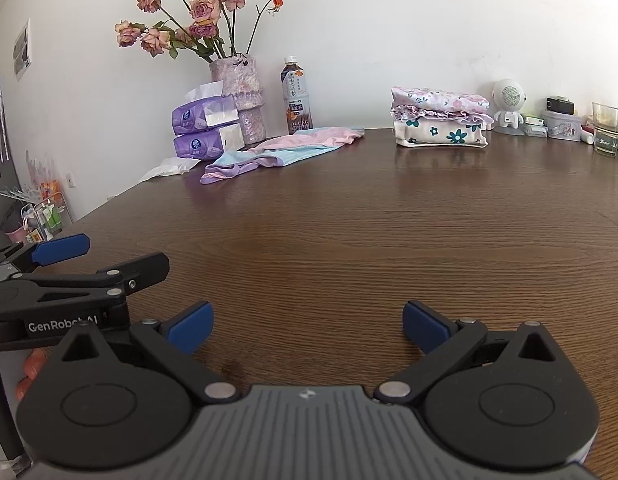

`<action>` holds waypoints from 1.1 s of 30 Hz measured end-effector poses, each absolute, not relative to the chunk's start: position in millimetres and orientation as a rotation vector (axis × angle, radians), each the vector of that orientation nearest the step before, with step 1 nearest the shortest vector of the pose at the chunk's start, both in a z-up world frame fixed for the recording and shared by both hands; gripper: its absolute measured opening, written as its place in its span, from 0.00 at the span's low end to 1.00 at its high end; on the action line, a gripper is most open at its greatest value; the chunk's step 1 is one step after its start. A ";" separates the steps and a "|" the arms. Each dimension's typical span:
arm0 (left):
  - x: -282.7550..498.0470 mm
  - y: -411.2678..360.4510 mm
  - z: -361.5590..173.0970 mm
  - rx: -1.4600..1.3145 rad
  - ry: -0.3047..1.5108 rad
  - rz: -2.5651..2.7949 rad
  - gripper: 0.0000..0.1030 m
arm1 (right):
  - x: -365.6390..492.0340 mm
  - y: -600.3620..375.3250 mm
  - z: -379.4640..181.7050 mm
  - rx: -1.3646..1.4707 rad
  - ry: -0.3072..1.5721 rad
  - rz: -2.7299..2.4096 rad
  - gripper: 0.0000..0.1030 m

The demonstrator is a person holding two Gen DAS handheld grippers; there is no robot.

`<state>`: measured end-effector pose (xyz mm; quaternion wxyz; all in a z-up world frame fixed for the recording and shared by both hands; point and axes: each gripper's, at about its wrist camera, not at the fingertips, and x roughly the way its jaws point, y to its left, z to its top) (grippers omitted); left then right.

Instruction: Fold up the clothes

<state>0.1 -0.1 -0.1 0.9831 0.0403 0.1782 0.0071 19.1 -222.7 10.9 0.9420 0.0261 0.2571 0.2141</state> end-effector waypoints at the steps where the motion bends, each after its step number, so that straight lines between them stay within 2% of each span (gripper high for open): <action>1: 0.6 -0.4 -0.3 0.085 0.358 0.014 1.00 | 19.3 -222.6 10.6 0.055 0.524 0.437 1.00; 33: 3.4 0.6 0.3 0.074 0.357 0.025 1.00 | 19.0 -222.8 9.0 0.056 0.525 0.444 1.00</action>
